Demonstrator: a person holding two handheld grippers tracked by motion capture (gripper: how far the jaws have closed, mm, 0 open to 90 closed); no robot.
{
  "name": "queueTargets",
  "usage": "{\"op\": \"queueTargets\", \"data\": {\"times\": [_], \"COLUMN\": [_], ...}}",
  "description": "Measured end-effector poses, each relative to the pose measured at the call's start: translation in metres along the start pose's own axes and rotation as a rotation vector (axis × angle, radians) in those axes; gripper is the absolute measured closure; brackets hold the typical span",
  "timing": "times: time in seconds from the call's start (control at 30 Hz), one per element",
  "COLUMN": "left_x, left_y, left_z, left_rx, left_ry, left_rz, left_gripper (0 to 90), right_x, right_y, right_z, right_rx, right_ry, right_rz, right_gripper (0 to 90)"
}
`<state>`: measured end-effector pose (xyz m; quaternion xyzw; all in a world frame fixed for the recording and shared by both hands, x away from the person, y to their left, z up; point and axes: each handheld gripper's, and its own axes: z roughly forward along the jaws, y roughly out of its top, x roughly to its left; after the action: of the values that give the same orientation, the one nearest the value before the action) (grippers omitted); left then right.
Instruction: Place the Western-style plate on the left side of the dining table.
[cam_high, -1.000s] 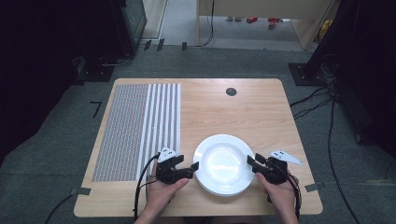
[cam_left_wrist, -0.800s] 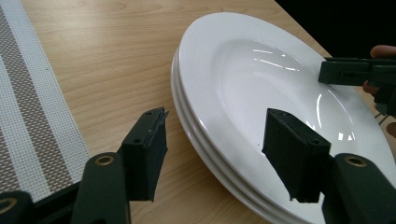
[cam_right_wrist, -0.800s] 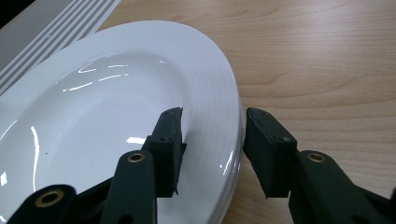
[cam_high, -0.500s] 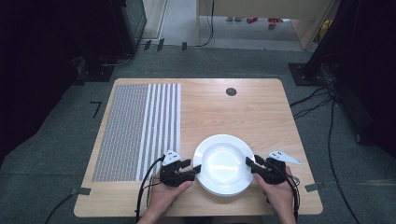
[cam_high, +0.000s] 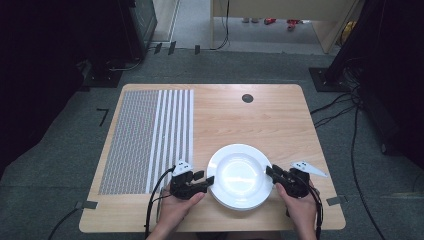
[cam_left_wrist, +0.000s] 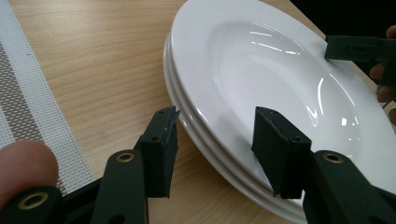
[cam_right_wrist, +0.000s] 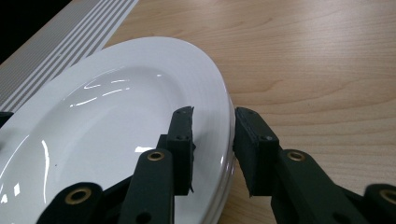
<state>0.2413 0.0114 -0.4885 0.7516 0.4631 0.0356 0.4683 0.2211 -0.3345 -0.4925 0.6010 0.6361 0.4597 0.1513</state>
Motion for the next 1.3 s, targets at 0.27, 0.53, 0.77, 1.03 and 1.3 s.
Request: {"op": "queueTargets", "data": {"times": [0.27,0.53,0.77,1.03,1.3], "left_x": [-0.002,-0.002,-0.003,-0.002,-0.003], "left_y": [-0.001,-0.003,-0.003,-0.004,-0.006], "left_z": [0.0,0.001,0.002,0.003,0.005], "left_rx": [-0.018,-0.025,-0.033,-0.035,-0.032], "left_ry": [0.019,0.021,0.023,0.015,0.001], "left_rz": [0.018,0.018,0.023,0.012,-0.009], "left_gripper": [51.6,50.4,50.0,49.3,48.0], "right_x": [-0.003,-0.009,-0.012,-0.015,-0.018], "right_y": [-0.002,-0.005,-0.004,-0.004,-0.004], "right_z": [0.001,0.002,-0.001,-0.004,-0.005], "right_rx": [-0.015,-0.026,-0.033,-0.039,-0.024], "right_ry": [0.021,0.064,0.074,0.106,0.114], "right_rz": [0.031,0.098,0.142,0.204,0.261], "right_gripper": [69.4,69.3,72.6,78.8,82.7]}}
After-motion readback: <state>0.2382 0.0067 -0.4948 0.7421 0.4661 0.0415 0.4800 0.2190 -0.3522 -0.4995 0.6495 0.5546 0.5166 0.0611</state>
